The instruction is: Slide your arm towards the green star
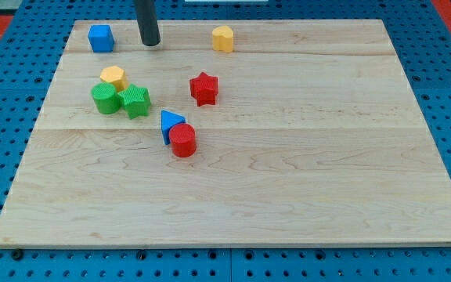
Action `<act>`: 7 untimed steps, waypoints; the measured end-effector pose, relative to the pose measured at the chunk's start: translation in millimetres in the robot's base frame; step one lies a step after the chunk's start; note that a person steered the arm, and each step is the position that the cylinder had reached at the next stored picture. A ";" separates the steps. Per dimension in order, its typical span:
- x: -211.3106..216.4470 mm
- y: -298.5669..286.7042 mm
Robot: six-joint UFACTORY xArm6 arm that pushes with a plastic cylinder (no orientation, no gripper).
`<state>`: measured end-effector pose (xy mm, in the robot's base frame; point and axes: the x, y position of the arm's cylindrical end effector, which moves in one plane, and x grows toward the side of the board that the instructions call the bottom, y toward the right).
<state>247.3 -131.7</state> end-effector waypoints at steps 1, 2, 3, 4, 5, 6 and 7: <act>0.0 -2.4; 0.0 -2.4; -0.5 -2.4; 11.9 -2.3; 38.5 -6.6; 70.9 -3.4; 72.9 -0.4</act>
<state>320.3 -132.2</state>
